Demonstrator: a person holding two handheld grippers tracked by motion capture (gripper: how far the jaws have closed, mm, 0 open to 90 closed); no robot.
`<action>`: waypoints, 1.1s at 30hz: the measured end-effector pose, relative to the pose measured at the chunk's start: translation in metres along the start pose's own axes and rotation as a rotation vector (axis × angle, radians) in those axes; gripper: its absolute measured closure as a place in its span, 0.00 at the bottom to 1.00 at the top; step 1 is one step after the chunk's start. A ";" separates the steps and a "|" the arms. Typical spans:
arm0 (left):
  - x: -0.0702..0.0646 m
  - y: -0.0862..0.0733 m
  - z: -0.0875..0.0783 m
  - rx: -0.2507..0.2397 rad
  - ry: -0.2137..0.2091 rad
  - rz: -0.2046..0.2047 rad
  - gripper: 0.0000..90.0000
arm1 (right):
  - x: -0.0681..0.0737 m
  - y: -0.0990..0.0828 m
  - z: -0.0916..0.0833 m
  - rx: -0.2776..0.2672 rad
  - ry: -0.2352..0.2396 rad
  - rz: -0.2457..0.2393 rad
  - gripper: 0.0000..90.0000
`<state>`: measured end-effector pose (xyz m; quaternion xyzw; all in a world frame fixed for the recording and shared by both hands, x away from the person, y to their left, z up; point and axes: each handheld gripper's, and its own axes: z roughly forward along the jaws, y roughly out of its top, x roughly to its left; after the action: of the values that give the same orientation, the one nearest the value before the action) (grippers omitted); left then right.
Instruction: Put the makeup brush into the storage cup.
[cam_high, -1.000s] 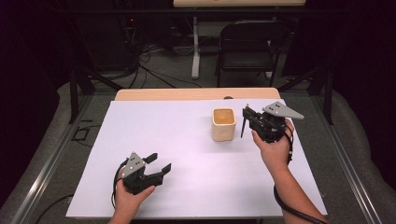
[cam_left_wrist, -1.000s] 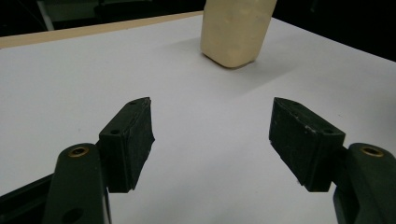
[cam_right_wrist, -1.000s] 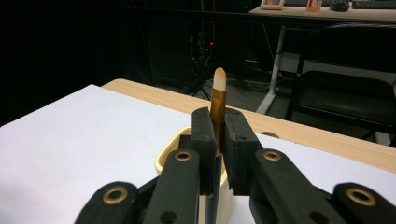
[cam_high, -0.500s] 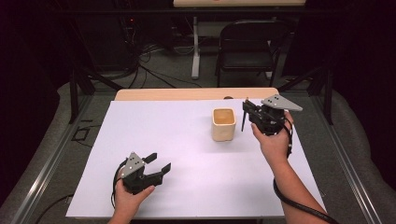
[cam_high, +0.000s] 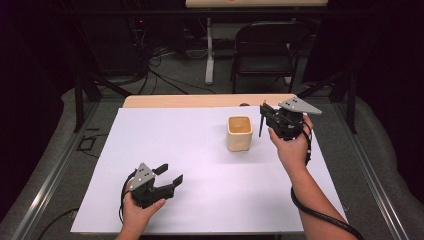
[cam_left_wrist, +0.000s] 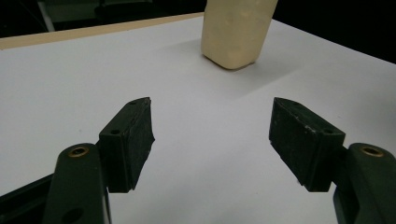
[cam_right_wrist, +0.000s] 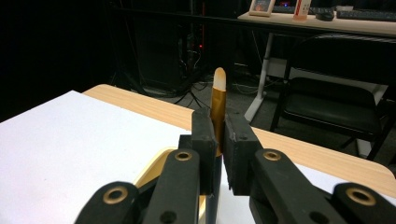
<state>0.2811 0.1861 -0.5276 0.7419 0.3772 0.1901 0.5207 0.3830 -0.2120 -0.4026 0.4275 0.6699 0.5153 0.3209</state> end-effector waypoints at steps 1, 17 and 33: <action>0.000 0.000 0.000 0.001 0.000 0.001 0.34 | -0.001 0.000 0.001 0.001 -0.003 0.000 0.93; 0.001 0.000 0.000 0.008 0.002 -0.006 0.33 | -0.006 0.009 0.014 -0.009 -0.027 0.013 0.93; 0.002 -0.001 0.000 0.010 -0.001 -0.011 0.33 | 0.007 0.022 0.028 -0.033 -0.006 0.004 0.93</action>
<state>0.2826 0.1880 -0.5285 0.7425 0.3819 0.1850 0.5183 0.4096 -0.1920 -0.3882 0.4249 0.6595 0.5256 0.3289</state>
